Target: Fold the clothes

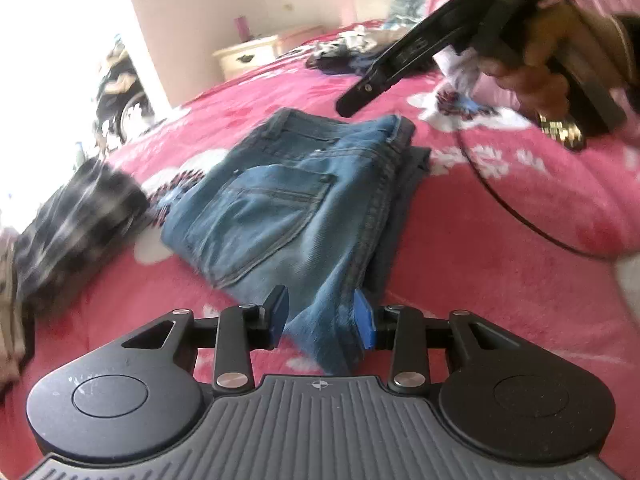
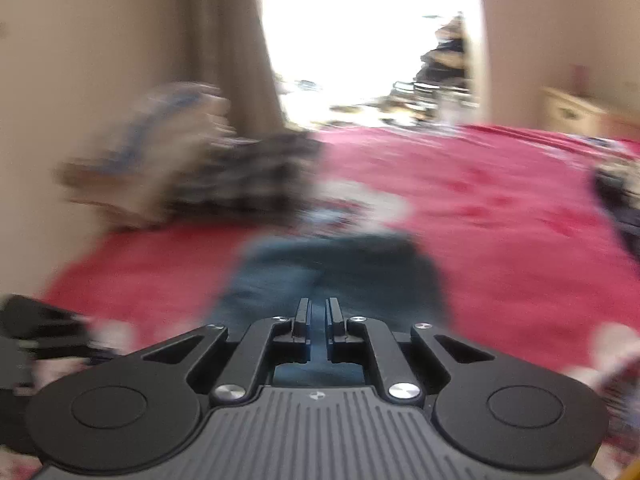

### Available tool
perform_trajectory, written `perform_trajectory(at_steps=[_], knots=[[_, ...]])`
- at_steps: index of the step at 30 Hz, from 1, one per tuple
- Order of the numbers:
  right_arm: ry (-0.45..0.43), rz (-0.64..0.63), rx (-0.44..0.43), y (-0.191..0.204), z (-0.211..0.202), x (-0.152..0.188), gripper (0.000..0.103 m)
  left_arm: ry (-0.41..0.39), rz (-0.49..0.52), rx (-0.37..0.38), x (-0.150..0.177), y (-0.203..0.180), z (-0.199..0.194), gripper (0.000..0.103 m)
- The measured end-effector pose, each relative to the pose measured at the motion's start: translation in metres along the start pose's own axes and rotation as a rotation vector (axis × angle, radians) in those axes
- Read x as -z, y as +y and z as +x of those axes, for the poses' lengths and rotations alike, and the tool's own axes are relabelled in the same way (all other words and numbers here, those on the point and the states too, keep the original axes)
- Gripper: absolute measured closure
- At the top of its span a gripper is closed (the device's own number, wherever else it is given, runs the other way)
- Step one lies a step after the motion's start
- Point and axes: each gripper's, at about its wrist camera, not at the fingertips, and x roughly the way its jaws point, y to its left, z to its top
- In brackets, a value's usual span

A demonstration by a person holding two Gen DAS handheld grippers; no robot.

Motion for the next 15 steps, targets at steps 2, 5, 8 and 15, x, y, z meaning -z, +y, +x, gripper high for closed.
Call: perform_trajectory(at_steps=[2,5,8,15], knots=[[0.095,0.033,-0.142,0.008,0.018,0.003,0.090,0.014,-0.041,-0.010,0.002,0.008,-0.004,0.067],[0.283,0.035,-0.196,0.020,0.047,0.021,0.086,0.066,-0.125,-0.006,0.008,0.020,-0.005,0.067],[0.363,0.040,-0.227,0.031,0.050,0.045,0.086,0.099,-0.201,-0.011,0.013,0.032,-0.009,0.067],[0.357,0.118,-0.177,0.037,0.026,0.078,0.086,0.099,-0.306,0.063,0.006,0.037,-0.007,0.066]])
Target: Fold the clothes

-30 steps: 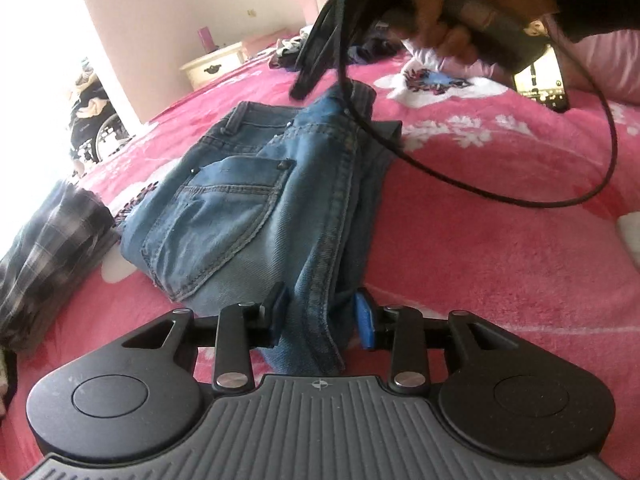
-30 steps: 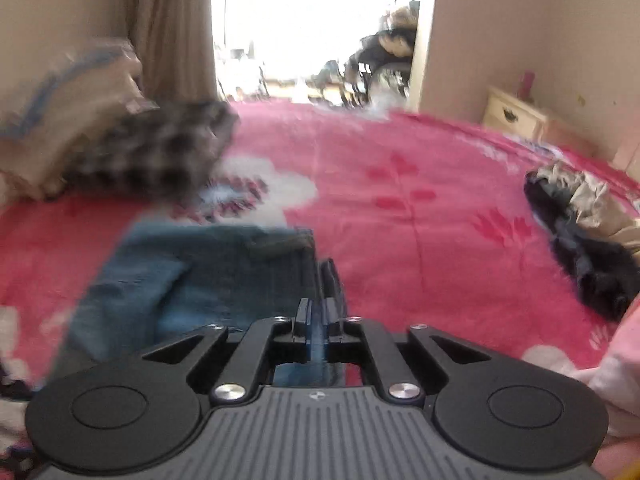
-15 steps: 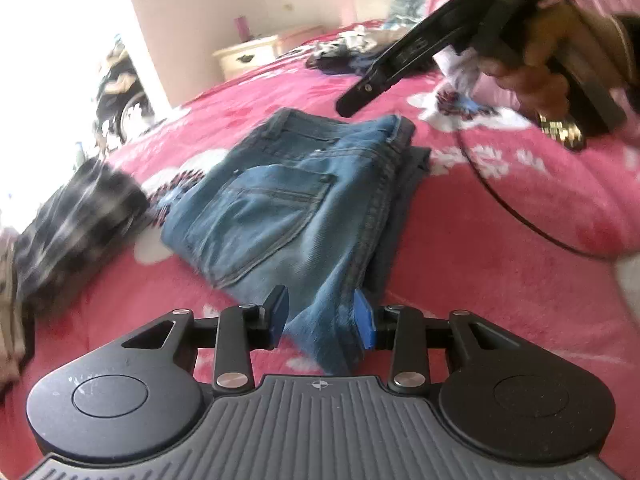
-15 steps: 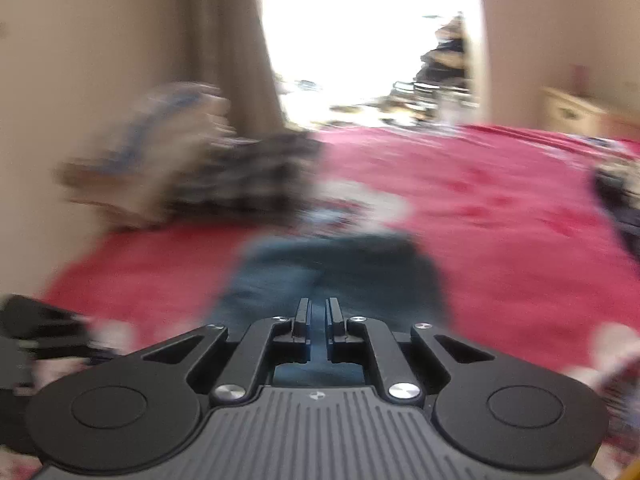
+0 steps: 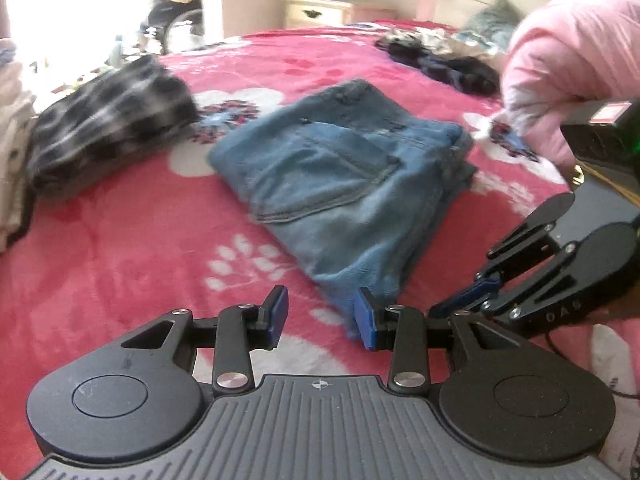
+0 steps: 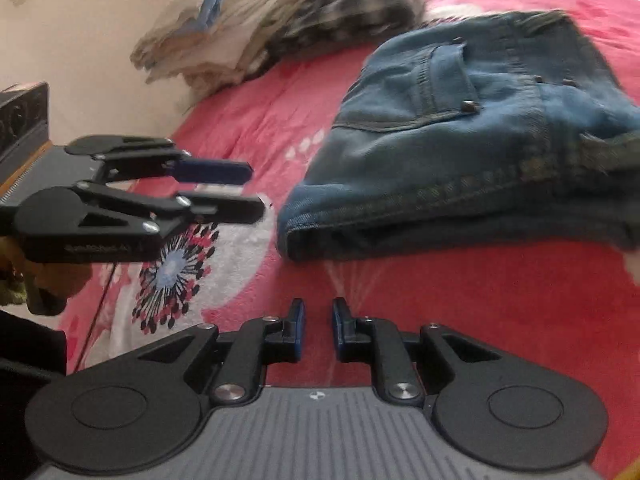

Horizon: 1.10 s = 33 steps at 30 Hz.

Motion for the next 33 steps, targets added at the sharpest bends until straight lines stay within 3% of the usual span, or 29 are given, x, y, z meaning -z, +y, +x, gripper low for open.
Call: perform_trajectory(at_steps=[4,13,15,19,23,26,33], knots=[[-0.037,-0.042,0.068,0.005,-0.002,0.008,0.086,0.014,0.077,0.016,-0.003,-0.021,0.012,0.065],[-0.082,-0.177,0.184,0.023,0.001,0.014,0.086,0.062,0.179,-0.123,-0.004,-0.047,0.034,0.069],[-0.105,-0.203,0.199,0.025,-0.001,0.016,0.086,0.069,0.144,-0.116,-0.006,-0.043,0.033,0.073],[-0.151,-0.228,0.201,0.026,-0.002,0.015,0.086,0.099,-0.097,-0.032,-0.018,-0.016,0.032,0.077],[-0.191,-0.236,0.173,0.028,-0.005,0.016,0.086,0.133,-0.469,0.102,-0.021,0.029,0.036,0.080],[-0.209,-0.245,0.150,0.031,-0.008,0.015,0.086,0.154,-0.692,0.180,-0.013,0.055,0.041,0.080],[-0.226,-0.292,0.165,0.042,-0.005,0.012,0.086,0.177,-0.878,0.226,-0.006,0.063,0.046,0.080]])
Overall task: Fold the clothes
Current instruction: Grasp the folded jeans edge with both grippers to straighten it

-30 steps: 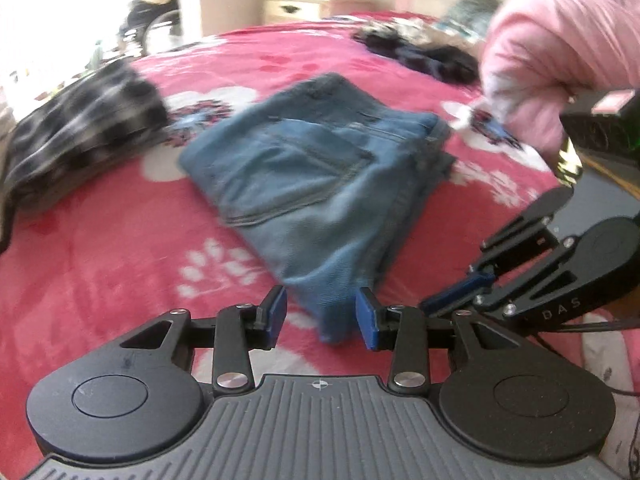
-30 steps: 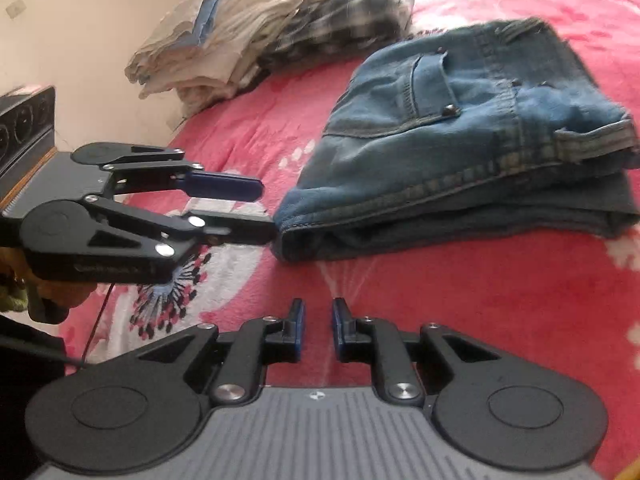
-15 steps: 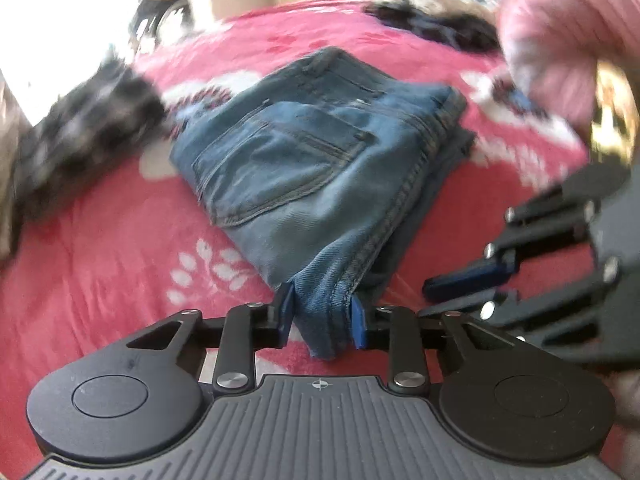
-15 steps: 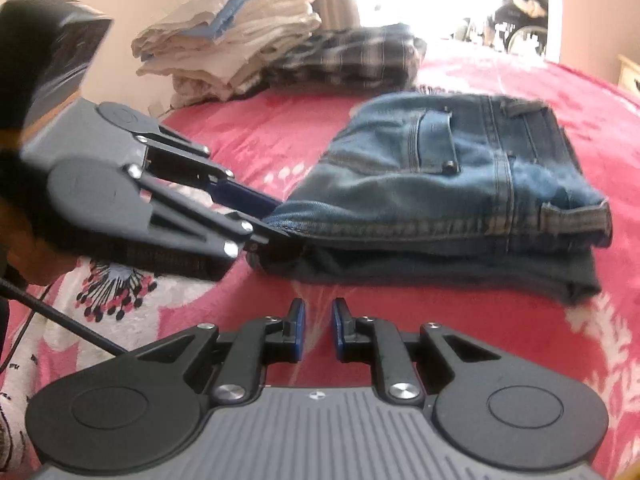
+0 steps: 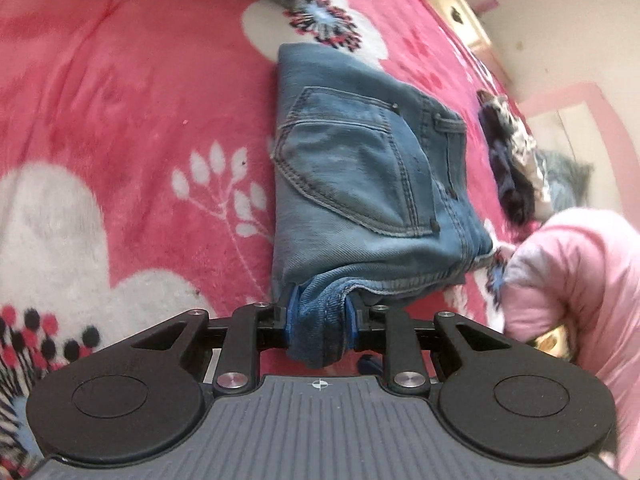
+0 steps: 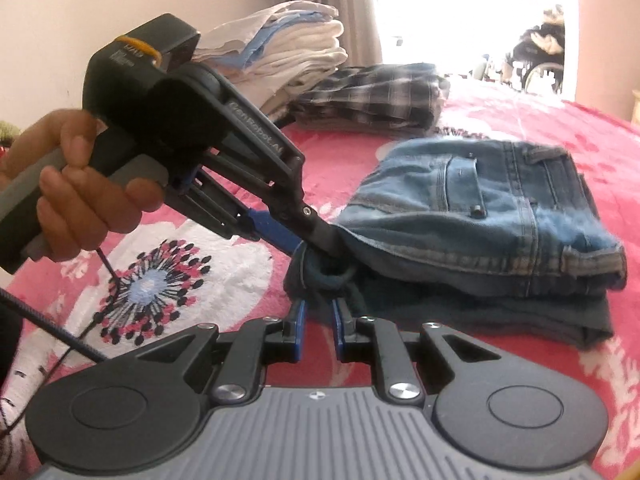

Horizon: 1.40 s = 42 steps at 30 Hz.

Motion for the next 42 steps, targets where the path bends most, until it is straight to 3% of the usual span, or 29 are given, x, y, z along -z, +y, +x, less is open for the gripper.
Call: perform_trajectory(at_steps=[5,10,12,14,15,18,24,28,30,31,32,34,38,42], knots=[[0.009,0.098,-0.031,-0.006,0.003,-0.004,0.072,0.000,-0.088,0.001,-0.001,0.005,0.000,0.080],[0.005,0.189,-0.037,-0.012,0.014,-0.005,0.072,-0.006,-0.169,-0.013,-0.001,0.006,0.001,0.080],[0.002,0.192,-0.034,-0.012,0.018,-0.006,0.075,-0.009,-0.172,-0.017,0.000,0.006,0.001,0.080],[0.001,0.184,-0.018,-0.011,0.021,-0.005,0.089,-0.012,-0.170,-0.017,0.000,0.005,0.001,0.080],[0.000,0.179,-0.002,-0.011,0.021,-0.005,0.091,-0.012,-0.164,-0.012,-0.001,0.006,0.001,0.079],[-0.010,0.197,0.021,-0.015,0.021,-0.004,0.103,-0.013,-0.110,0.002,-0.001,0.005,0.000,0.078],[-0.015,0.289,0.085,-0.040,0.023,-0.001,0.103,-0.029,0.166,0.021,0.003,-0.004,-0.008,0.075],[-0.017,0.297,0.004,-0.044,0.017,0.000,0.103,-0.023,0.246,0.034,0.004,-0.004,-0.012,0.074],[-0.018,0.265,-0.037,-0.039,0.012,-0.001,0.094,-0.010,0.221,0.047,0.000,-0.002,-0.009,0.074],[-0.019,0.246,-0.053,-0.036,0.010,-0.002,0.085,-0.003,0.202,0.055,-0.002,0.000,-0.008,0.074],[-0.020,0.227,-0.068,-0.033,0.008,-0.004,0.067,0.003,0.184,0.062,-0.004,0.001,-0.007,0.074],[-0.020,0.201,-0.081,-0.025,0.009,-0.007,0.055,0.015,0.151,0.078,-0.006,0.003,-0.004,0.074],[-0.009,0.167,-0.079,-0.015,0.021,-0.012,0.056,0.043,0.085,0.106,-0.010,0.010,-0.002,0.073],[0.015,0.132,-0.018,-0.011,0.028,-0.011,0.080,0.043,0.097,0.127,-0.010,0.010,-0.005,0.070]])
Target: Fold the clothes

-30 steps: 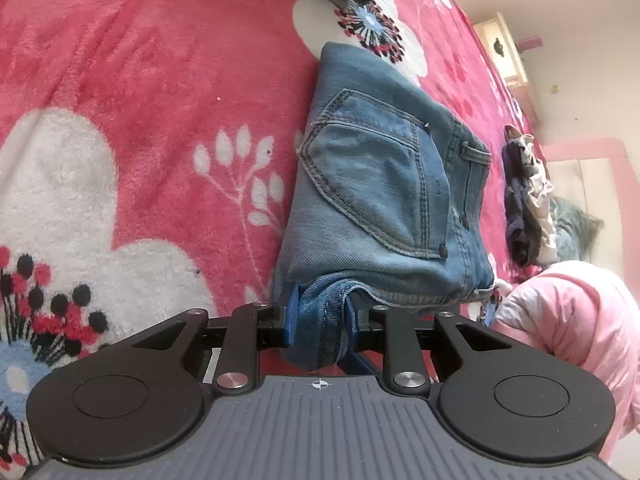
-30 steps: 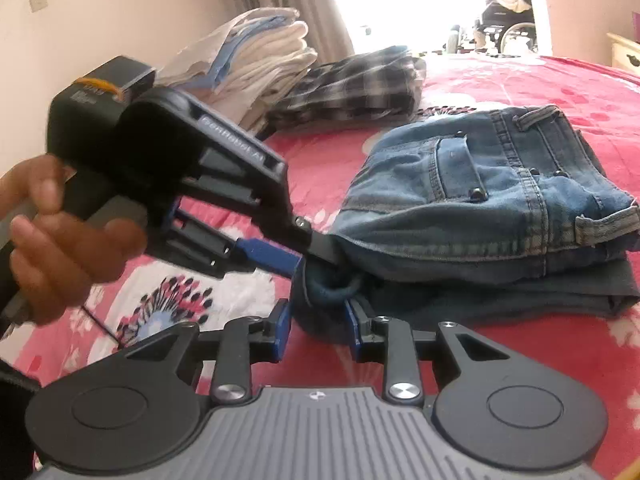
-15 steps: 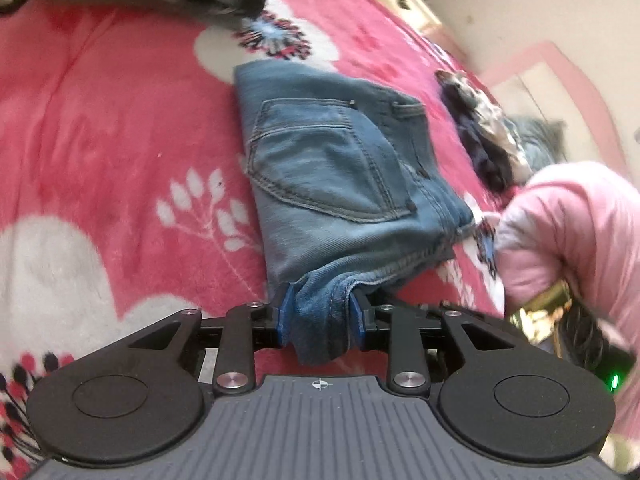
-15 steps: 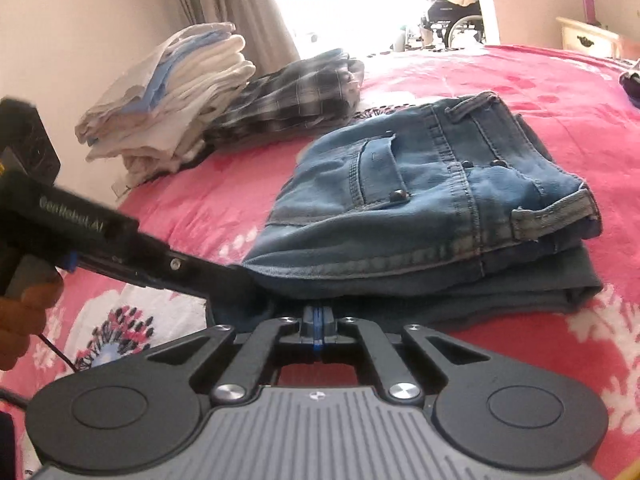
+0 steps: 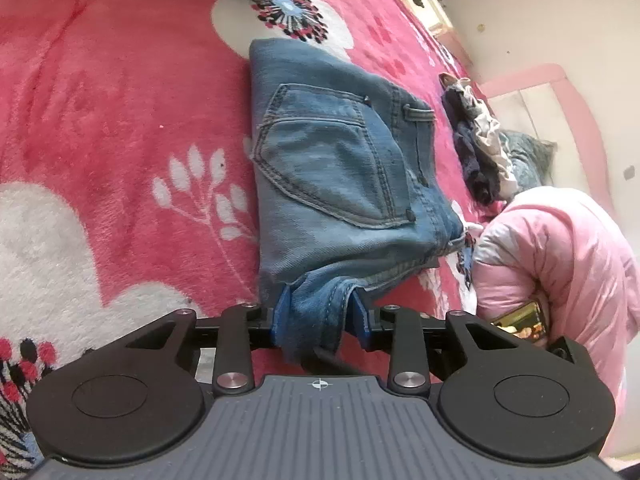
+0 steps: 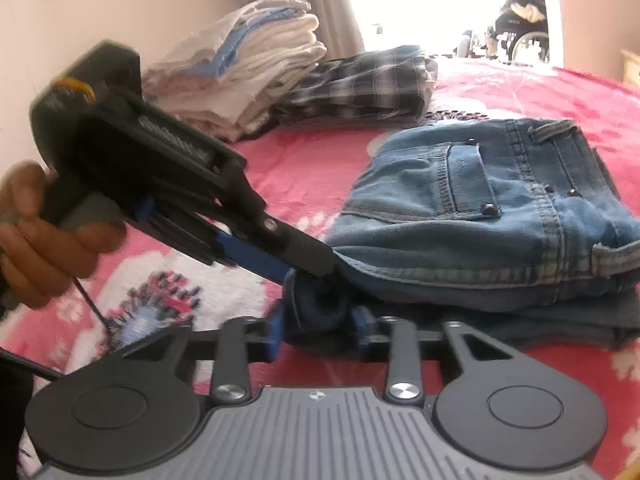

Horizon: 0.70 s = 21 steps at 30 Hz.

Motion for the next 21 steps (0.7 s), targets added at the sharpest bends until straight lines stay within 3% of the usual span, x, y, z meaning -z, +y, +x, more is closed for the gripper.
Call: perform_trajectory(at_steps=[2,6,12,15,17,21], knots=[[-0.002,-0.008,0.015,-0.001,-0.002,0.002,0.086,-0.004,0.015,0.014,0.000,-0.001,-0.003,0.070],[-0.015,-0.040,0.043,-0.002,-0.008,0.002,0.088,-0.034,0.080,0.039,-0.002,-0.001,-0.015,0.070],[-0.018,-0.088,0.093,-0.007,-0.003,0.003,0.087,-0.036,0.405,-0.081,0.011,-0.026,-0.010,0.069],[-0.015,-0.209,0.143,-0.002,0.003,0.007,0.086,-0.028,0.573,-0.148,0.023,-0.040,0.000,0.069],[-0.011,-0.282,0.174,0.000,0.006,0.011,0.082,-0.024,0.649,-0.176,0.029,-0.044,0.007,0.069],[-0.003,-0.245,0.145,-0.008,0.005,0.006,0.080,-0.027,0.749,-0.239,0.037,-0.049,0.021,0.069]])
